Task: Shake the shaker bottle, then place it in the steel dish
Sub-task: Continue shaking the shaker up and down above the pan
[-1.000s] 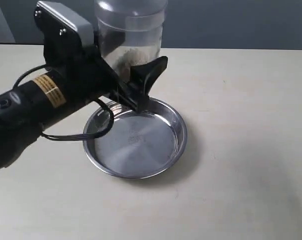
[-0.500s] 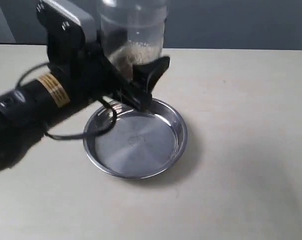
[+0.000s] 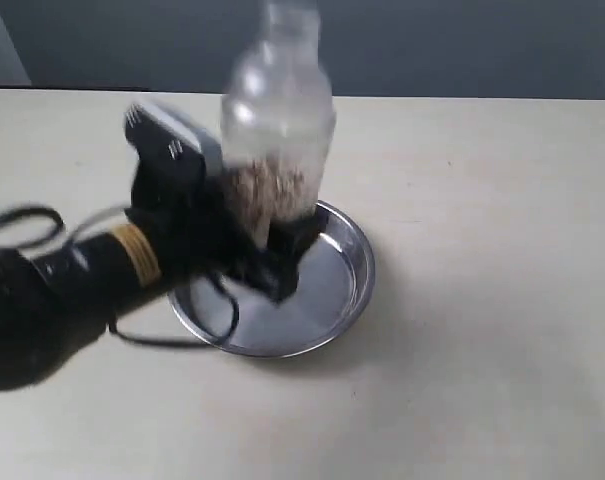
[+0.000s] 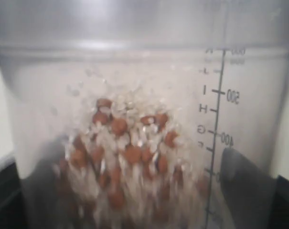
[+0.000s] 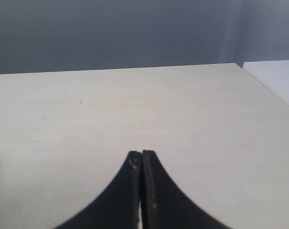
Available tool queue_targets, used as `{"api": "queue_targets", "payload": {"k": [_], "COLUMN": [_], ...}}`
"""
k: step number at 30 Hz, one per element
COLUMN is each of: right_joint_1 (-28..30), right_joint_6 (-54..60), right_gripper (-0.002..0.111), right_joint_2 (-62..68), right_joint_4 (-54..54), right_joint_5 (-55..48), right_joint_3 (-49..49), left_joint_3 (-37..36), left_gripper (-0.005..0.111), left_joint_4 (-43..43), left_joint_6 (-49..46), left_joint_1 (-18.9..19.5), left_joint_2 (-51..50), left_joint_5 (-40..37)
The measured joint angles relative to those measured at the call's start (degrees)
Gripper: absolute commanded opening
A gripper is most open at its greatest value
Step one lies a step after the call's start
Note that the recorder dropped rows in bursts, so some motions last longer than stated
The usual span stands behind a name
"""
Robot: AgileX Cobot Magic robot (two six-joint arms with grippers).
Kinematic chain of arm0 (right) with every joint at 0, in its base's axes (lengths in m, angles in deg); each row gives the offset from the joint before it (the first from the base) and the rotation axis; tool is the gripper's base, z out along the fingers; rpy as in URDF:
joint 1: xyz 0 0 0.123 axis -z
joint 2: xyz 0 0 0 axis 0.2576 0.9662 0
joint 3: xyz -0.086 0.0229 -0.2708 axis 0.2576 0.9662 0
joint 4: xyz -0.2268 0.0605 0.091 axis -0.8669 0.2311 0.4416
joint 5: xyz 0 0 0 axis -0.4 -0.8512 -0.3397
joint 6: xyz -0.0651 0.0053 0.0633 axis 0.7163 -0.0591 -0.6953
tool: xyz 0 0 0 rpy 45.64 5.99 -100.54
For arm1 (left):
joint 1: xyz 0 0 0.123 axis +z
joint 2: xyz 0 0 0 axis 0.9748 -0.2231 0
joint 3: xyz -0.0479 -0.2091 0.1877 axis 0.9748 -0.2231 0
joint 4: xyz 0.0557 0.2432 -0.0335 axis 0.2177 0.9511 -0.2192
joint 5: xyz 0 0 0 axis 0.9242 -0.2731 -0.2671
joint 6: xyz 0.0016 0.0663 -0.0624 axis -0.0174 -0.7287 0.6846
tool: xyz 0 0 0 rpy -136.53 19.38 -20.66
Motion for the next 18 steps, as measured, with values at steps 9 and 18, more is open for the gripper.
{"api": "queue_targets", "payload": {"k": [9, 18], "right_joint_1": [0.0, 0.0], "right_joint_6": [0.0, 0.0], "right_gripper": [-0.001, -0.001], "right_joint_2": [0.0, 0.0], "right_joint_4": [0.0, 0.0], "right_joint_5": [0.0, 0.0], "right_joint_3": [0.0, 0.0], "left_joint_3": [8.14, 1.89], "left_gripper": [0.0, 0.0], "left_joint_4": [0.69, -0.95], "left_joint_6": [-5.23, -1.71], "left_joint_1": [0.0, 0.0], "left_joint_2": [11.0, 3.3], "left_joint_5": [-5.08, -1.06]}}
